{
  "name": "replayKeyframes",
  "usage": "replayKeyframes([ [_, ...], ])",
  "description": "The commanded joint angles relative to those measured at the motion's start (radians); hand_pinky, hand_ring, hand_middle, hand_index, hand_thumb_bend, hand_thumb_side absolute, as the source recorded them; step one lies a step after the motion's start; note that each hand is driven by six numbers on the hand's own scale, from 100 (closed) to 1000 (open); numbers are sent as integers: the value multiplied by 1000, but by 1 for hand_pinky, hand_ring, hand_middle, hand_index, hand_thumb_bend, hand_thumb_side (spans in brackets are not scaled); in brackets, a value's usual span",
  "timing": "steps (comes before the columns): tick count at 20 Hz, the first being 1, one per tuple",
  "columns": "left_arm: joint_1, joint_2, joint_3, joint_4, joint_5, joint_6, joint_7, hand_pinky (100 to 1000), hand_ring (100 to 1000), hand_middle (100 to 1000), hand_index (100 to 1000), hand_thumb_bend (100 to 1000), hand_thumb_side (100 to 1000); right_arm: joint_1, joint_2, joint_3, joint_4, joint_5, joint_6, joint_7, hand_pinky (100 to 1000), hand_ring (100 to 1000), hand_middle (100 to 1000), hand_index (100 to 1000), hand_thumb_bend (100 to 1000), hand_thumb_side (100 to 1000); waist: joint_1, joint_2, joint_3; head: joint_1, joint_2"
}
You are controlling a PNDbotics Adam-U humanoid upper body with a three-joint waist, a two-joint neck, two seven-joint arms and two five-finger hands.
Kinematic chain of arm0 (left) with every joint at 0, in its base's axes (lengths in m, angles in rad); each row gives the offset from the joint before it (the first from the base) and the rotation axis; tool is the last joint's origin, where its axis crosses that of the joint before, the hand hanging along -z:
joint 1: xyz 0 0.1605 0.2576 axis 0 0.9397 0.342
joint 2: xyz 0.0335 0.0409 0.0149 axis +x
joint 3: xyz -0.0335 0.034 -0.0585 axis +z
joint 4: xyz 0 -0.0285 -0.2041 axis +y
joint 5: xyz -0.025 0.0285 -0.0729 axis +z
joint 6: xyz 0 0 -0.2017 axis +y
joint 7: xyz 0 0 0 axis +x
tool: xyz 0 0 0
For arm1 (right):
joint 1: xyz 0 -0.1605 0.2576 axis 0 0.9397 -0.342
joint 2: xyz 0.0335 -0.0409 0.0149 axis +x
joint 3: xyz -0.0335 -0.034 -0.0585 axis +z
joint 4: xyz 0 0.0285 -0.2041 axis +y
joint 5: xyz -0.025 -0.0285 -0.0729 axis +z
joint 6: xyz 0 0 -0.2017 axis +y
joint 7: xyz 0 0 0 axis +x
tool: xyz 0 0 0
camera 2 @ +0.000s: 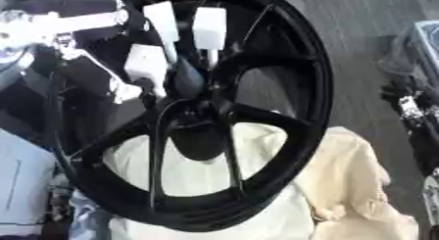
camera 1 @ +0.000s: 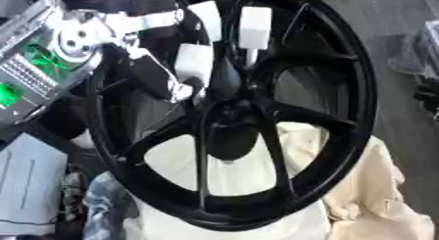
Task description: Pull the pin out of the wheel hub.
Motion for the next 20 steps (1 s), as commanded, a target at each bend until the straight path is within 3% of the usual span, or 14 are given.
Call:
replayKeyframes([
  [1,-4,11,21,-5,15,211,-175,446,388,427,547,100,100,-3,-13,-3,-11,4,-1,-3,1000,877,806,861,100,711,-4,-13,0,-3,-12],
  [8,18,50,91,-62,68,194,-99,373,262,287,383,100,144,1,-17,-6,-16,-5,-3,-4,1000,877,806,861,100,707,-4,-16,2,-7,-10],
  [15,69,129,228,-186,131,175,-38,350,226,258,350,100,173,3,-18,-10,-16,-5,-2,-10,1000,878,806,861,100,709,-5,-14,9,-14,-12],
  [19,127,198,335,-206,188,94,38,346,218,253,341,100,193,9,-21,-15,-23,-7,-8,-15,1000,877,806,861,100,699,-8,-14,14,-22,-10],
  [20,155,222,371,-206,205,63,72,345,215,252,339,100,277,11,-23,-18,-26,-9,-10,-18,1000,878,806,861,100,696,-8,-13,16,-24,-10],
])
